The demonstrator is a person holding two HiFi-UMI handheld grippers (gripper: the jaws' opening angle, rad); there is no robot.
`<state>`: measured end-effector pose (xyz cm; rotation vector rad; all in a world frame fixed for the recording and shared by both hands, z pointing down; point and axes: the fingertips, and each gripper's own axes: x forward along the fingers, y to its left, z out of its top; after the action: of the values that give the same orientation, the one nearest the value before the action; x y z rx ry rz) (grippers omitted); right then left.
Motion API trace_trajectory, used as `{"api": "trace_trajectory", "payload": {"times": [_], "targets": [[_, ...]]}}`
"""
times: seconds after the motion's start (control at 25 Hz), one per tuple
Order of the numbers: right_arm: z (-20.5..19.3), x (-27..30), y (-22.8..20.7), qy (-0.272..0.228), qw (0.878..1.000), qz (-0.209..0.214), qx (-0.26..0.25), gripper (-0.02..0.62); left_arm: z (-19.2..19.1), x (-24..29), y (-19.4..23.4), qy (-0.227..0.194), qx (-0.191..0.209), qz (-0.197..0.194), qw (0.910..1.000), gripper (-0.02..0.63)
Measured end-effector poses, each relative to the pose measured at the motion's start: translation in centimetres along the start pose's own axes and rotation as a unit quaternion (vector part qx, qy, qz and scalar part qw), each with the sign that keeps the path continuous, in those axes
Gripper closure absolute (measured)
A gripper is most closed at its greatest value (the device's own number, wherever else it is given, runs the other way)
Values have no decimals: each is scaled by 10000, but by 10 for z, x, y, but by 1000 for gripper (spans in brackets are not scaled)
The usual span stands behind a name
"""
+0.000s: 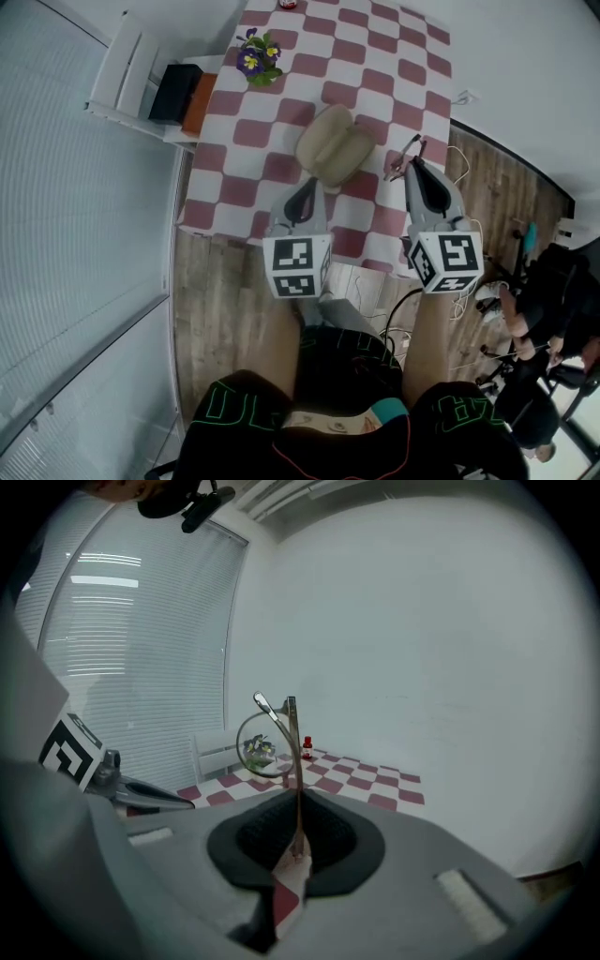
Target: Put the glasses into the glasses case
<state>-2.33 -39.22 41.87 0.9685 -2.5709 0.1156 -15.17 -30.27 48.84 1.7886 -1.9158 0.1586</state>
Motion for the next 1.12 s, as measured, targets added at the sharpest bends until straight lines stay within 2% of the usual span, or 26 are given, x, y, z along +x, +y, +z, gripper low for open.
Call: {"api": "trace_trajectory", "payload": {"times": [0.24, 0.56, 0.76, 1.12], "targets": [[15, 22, 14, 40, 9989, 270, -373, 577, 16, 2, 13, -134, -70, 70, 9999, 595], [30, 52, 18, 122, 9898, 946, -1055, 577, 19, 5, 36, -145, -424, 582, 9973, 595], [32, 71, 21, 144, 9784, 1424, -1490, 578, 21, 11, 46, -257, -568, 937, 9936, 595], [28, 96, 34, 286, 9528, 2147, -2126, 577, 13, 12, 45, -264, -721, 1271, 9889, 595]]}}
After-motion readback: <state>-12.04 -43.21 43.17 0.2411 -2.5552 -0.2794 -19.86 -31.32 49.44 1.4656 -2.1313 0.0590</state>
